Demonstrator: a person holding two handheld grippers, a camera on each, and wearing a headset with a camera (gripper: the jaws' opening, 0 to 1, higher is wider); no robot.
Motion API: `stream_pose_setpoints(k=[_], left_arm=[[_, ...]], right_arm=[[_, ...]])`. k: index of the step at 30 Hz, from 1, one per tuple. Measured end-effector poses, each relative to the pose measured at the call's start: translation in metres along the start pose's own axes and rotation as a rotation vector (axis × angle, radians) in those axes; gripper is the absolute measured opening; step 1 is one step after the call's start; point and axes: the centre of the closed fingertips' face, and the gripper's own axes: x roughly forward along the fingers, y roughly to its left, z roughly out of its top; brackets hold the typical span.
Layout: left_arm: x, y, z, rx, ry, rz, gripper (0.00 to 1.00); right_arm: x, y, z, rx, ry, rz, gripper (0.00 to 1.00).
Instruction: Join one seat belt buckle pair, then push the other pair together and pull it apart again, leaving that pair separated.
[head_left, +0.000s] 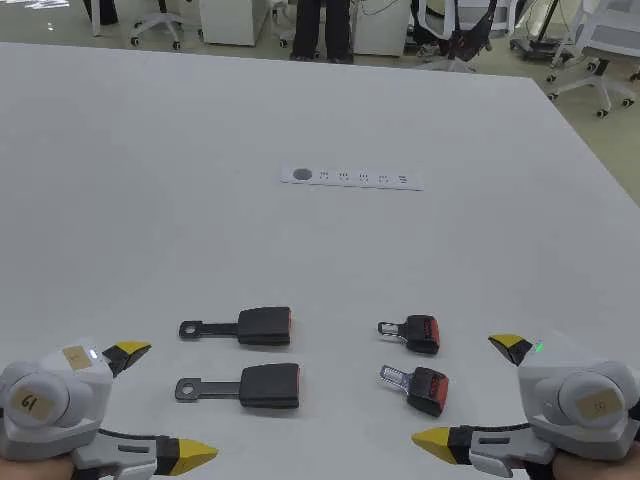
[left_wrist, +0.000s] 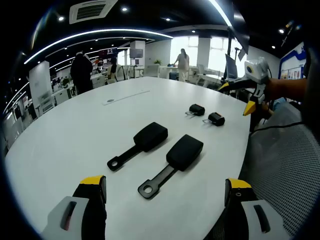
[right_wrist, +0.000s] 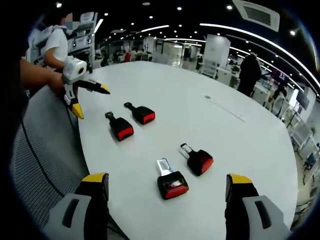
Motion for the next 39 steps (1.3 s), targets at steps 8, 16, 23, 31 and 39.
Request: stream_pose_setpoints(k=[8, 16, 23, 31, 39], left_arm=[[0.0, 0.001, 0.001, -0.005, -0.006, 0.008, 0.99], [0.001, 0.006, -0.001, -0.013, -0.006, 0.012, 1.0], [0.002, 0.003, -0.002, 0.008, 0.007, 0.009, 1.0], [0.002, -0.004, 0.001, 0.012, 0.011, 0.0, 1.0], [0.002, -0.003, -0.001, 0.008, 0.015, -0.006, 1.0]], right_arm=[[0.0, -0.001, 0.002, 0.002, -0.003, -0.001, 0.99], [-0.001, -0.001, 0.002, 0.006, -0.013, -0.006, 0.99], [-0.001, -0.001, -0.001, 0.002, -0.01, -0.006, 0.99], [-0.003, -0.002, -0.002, 0.003, -0.009, -0.009, 0.99], [-0.003, -0.001, -0.003, -0.003, -0.004, -0.006, 0.98]])
